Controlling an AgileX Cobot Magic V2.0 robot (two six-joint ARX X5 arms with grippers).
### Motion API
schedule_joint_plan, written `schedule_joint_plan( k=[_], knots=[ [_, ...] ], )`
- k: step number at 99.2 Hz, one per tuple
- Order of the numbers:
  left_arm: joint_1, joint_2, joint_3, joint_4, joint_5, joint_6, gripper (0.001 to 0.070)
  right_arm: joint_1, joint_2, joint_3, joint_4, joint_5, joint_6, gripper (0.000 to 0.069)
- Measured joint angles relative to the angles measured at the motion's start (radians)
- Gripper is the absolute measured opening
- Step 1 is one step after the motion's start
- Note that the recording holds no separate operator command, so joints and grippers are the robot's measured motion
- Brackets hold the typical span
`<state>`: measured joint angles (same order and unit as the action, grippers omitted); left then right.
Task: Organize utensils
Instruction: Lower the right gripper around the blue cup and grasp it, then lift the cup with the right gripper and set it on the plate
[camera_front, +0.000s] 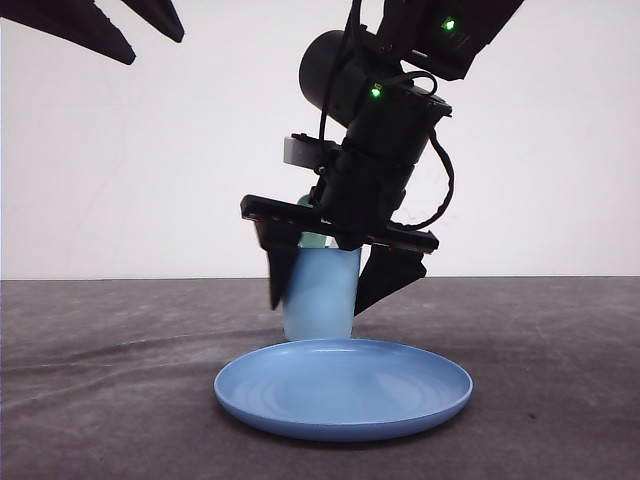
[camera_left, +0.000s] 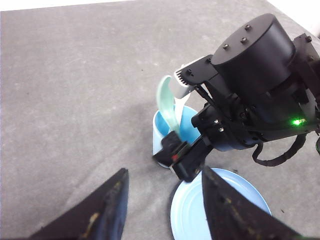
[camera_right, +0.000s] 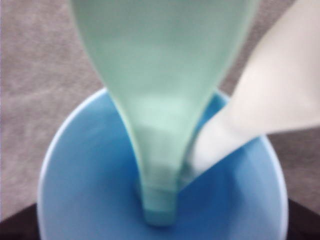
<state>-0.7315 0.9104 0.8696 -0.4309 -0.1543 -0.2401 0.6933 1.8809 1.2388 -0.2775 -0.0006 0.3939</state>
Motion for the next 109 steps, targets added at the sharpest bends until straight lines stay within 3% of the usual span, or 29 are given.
schedule_joint_plan(
  k=[9, 32, 76, 109],
  knots=[
    [0.0, 0.0, 0.0, 0.0, 0.0, 0.0, 0.0274, 0.0, 0.0, 0.0, -0.003, 0.003, -0.005, 0.0419],
    [0.0, 0.0, 0.0, -0.001, 0.0, 0.0, 0.0274, 0.0, -0.024, 0.014, -0.093, 0.004, -0.025, 0.0415],
    [0.0, 0.0, 0.0, -0.003, 0.0, 0.0, 0.0274, 0.073, -0.402, 0.055, -0.356, 0.036, -0.128, 0.0413],
    [0.0, 0.0, 0.0, -0.005, 0.0, 0.0, 0.0274, 0.156, -0.457, 0.015, -0.459, 0.085, -0.136, 0.0413]
  ],
)
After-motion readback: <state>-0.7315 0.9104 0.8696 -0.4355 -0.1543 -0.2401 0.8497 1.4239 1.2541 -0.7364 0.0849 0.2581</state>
